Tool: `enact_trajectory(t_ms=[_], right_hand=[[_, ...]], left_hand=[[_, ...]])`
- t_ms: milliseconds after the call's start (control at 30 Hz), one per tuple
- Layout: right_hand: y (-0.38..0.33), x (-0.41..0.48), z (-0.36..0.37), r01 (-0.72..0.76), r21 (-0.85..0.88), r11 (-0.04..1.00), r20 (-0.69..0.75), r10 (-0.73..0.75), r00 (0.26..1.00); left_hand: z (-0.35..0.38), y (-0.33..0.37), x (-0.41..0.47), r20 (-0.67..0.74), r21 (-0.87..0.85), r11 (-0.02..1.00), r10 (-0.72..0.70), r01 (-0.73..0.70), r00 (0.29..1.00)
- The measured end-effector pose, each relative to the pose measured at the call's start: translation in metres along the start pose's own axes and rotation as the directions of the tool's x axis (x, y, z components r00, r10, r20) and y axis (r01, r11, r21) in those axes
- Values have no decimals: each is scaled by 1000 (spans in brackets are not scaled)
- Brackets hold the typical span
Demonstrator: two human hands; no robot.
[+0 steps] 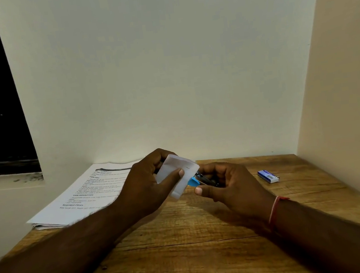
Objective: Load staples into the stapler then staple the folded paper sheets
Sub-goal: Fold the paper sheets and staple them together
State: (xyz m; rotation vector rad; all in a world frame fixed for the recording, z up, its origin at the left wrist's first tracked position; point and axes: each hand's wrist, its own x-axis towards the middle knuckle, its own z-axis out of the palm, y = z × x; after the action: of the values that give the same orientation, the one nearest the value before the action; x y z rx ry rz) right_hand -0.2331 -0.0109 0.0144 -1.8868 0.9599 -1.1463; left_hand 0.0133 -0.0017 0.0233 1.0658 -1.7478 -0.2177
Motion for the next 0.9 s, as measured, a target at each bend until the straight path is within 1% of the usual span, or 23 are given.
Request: enact_trajectory(t_ms=[167,300,433,633,800,900], right_hand=[[0,1,0,4,16,1000,-17,-4,1000],[1,0,1,17,4,1000,-27,-17,999],[-3,-2,-1,41,-34,999,-10,-42,999],[-6,-2,0,38,1,999,-21,-38,999],[-9,-2,-1,17,1,1000,-21,-16,1000],[-9,-1,-1,-6,20,1000,-34,6,999]], left_hand=[[1,1,-1,80,42,999,2,-6,997],[1,2,-3,113,-51,999,8,-3,994],[3,-2,-2,116,-40,999,-17,22,993],[2,-3,-1,117,-28,998,-47,50,992],[2,-2,-1,147,-42,997,-51,58,988],[2,-3,-1,140,-42,997,-51,57,989]])
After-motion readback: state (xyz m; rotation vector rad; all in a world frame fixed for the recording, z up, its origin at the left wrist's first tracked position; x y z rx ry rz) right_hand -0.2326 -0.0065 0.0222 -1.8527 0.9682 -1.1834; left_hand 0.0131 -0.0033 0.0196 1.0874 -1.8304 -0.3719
